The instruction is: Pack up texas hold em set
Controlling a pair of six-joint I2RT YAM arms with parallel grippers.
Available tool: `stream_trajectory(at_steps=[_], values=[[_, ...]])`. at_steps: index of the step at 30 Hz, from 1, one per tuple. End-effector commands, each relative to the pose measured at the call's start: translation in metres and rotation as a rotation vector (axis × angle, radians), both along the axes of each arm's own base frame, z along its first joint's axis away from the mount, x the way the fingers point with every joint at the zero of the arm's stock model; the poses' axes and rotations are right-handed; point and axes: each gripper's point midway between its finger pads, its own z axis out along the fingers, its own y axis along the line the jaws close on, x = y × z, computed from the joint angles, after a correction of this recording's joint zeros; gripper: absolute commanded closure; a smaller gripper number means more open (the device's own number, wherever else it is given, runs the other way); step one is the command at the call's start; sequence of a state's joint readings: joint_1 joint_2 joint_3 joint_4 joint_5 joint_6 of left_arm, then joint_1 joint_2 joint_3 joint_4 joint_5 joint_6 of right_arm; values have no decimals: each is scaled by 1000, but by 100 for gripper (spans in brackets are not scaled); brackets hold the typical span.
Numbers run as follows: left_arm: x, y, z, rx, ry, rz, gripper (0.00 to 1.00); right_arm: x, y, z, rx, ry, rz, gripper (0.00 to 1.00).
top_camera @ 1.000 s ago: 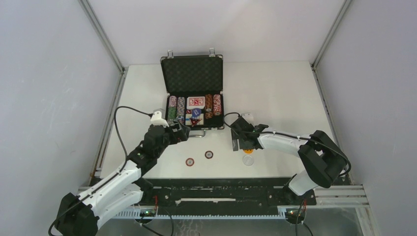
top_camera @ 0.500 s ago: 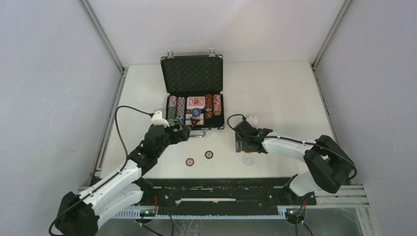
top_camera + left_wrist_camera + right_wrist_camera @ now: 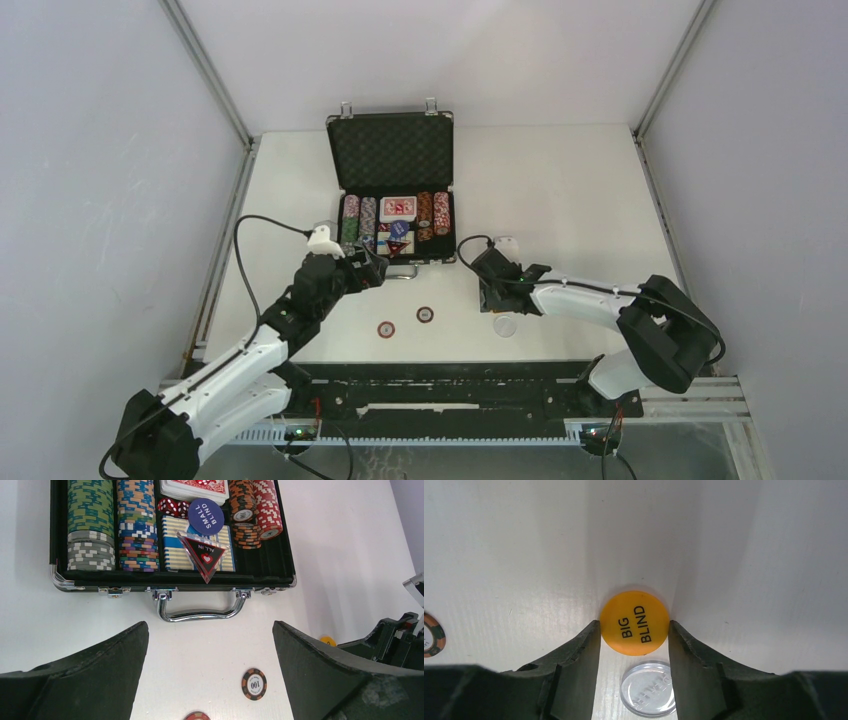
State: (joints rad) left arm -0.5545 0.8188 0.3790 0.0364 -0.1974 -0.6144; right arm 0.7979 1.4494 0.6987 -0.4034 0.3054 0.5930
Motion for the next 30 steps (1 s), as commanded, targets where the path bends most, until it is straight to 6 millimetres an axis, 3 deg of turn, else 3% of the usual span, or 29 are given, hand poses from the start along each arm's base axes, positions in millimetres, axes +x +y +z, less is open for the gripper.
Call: stream_trajectory(at_steps=[1,12,15,18,23,30], values=[[1,-6,3,-29,-16,-14,2,-1,14,6,55,-4,13,48],[1,-5,2,-26,-14,-10,2,31,29,55,89,-105,57,47],[2,-4,3,-23,-18,-5,2,38,34,58,82,-104,71,39],[2,-3,2,-17,-17,3,2,38,45,56,87,-86,106,27],[2,-2,2,-18,-18,3,2,27,63,36,41,-26,173,23],[1,-3,1,-18,-15,-4,1,7,67,6,21,62,173,22]])
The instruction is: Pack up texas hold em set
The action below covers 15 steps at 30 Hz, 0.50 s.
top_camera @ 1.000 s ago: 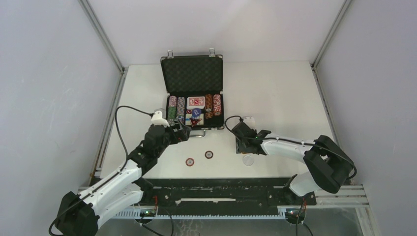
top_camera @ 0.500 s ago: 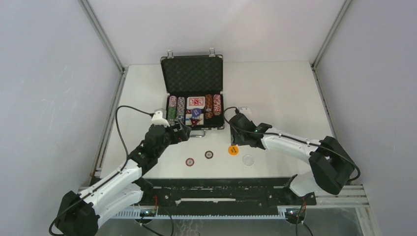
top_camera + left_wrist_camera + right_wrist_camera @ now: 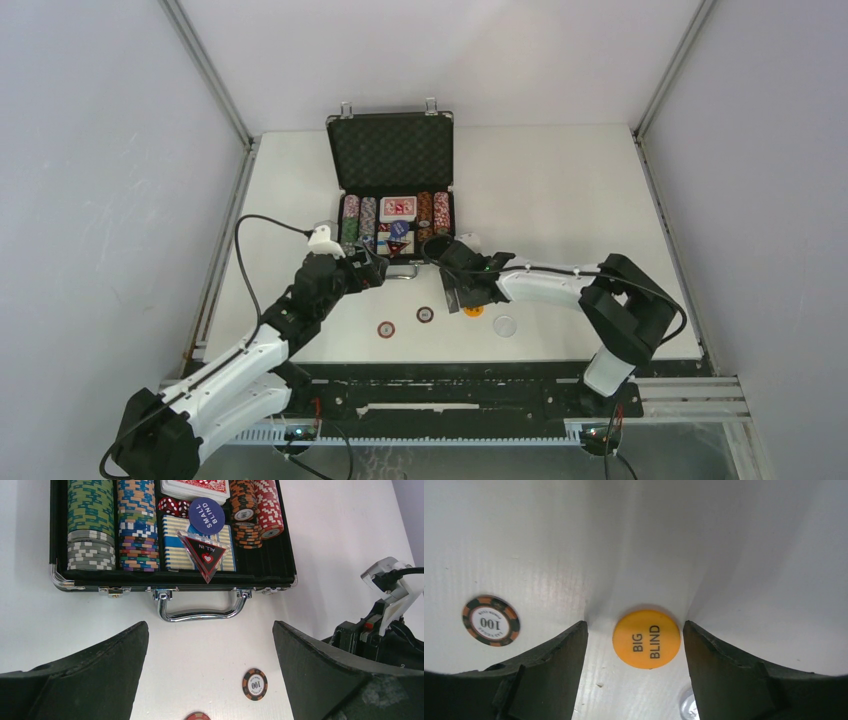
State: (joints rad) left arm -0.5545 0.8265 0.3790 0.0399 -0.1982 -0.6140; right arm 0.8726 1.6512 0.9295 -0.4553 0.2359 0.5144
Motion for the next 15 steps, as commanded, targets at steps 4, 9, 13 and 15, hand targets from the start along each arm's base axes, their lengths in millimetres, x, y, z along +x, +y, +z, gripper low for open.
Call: stream_trajectory(at_steps=[4,9,13,15], values=[[0,-3,3,-21,-17,-7,2,-9,3,-2,31,27,0,22],[0,-4,2,-24,-17,-10,2,-12,-2,0,23,23,-7,22],[0,-4,1,-22,-12,-11,2,-15,-4,5,32,19,7,22],[1,-5,2,-26,-14,-14,2,-17,-4,4,23,24,19,22]])
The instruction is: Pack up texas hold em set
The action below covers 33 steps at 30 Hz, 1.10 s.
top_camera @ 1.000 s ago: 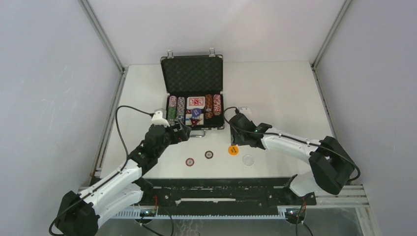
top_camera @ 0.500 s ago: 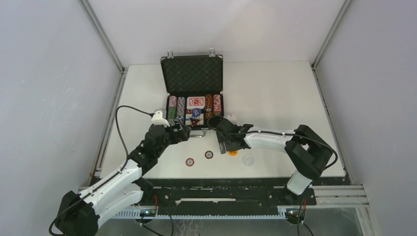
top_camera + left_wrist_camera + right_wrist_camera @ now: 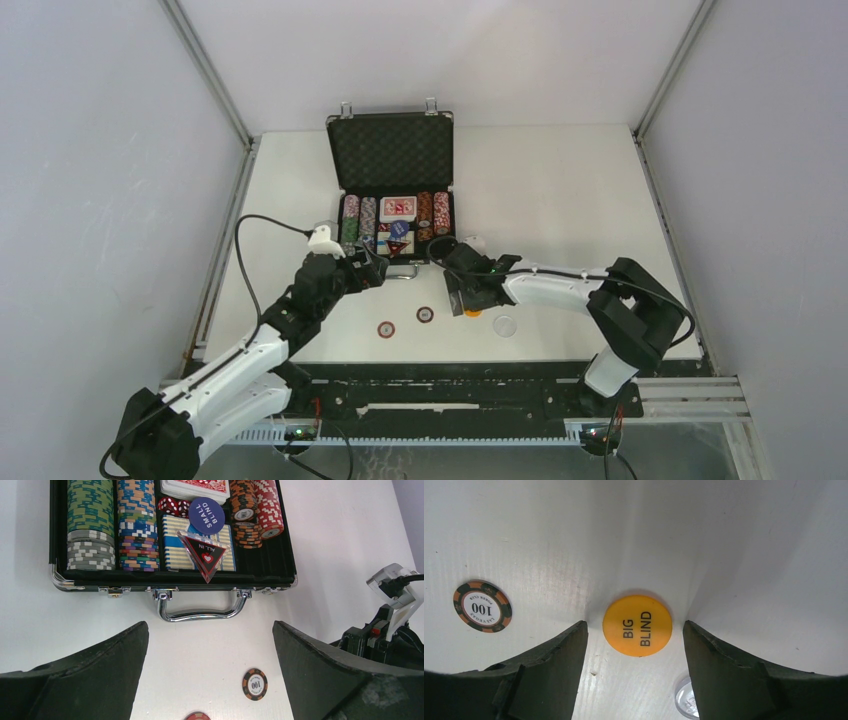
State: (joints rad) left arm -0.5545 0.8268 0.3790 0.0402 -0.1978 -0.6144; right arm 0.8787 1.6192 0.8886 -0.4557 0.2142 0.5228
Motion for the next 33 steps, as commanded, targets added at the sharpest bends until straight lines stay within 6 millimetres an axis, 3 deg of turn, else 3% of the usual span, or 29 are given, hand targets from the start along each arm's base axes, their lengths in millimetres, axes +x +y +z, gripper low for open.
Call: stream_trajectory(at_steps=[1,6,11,22,33], values=[[0,-5,1,-26,-12,-15,2,-7,0,5,8,3,16,22],[0,-5,1,-27,-13,-14,2,-13,3,-5,-8,21,33,23],[0,-4,-1,-21,-9,-10,2,-12,6,-15,-10,27,26,31],[1,-5,-1,-20,-7,-11,2,-10,-2,-12,-36,10,17,43],[1,-6,0,-23,-9,-18,2,5,8,25,32,-69,17,44]])
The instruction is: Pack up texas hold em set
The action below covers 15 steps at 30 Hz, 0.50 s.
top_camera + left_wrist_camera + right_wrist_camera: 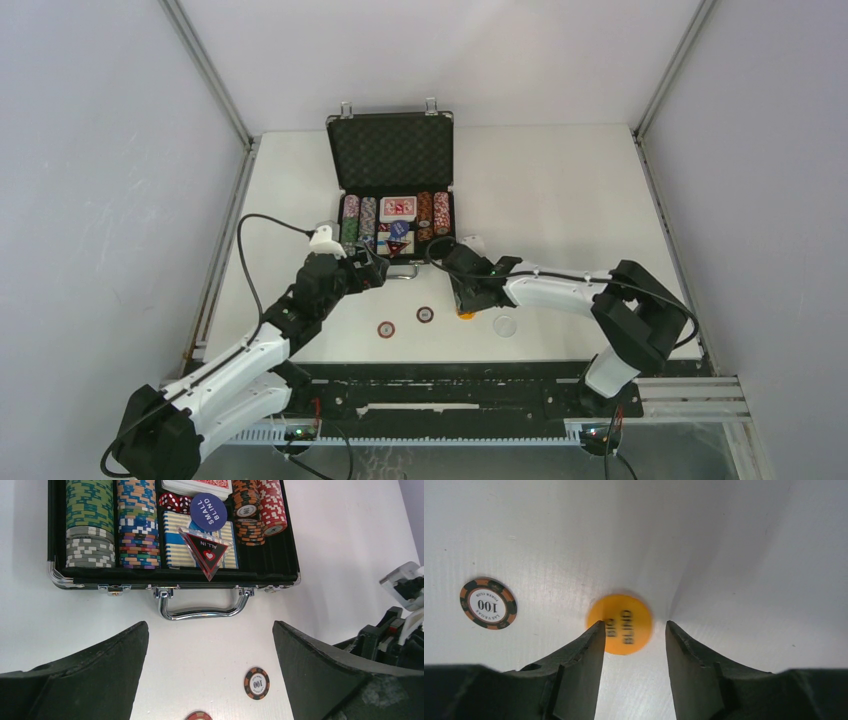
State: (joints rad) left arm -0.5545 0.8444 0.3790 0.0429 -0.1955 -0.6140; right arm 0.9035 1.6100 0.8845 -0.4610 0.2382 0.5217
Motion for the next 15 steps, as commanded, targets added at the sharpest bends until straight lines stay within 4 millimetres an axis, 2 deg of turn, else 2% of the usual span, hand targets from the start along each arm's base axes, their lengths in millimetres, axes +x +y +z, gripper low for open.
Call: stream_trajectory(at_steps=[1,6,10,15], values=[[0,-6,5,-31,-22,-17,2,10,7,25,49,-56,1,44],[1,-6,4,-31,-21,-19,2,17,9,33,54,-71,4,42],[1,-6,4,-29,-19,-17,2,18,16,35,62,-67,22,28],[1,-6,4,-28,-19,-18,2,9,32,28,49,-38,81,26]])
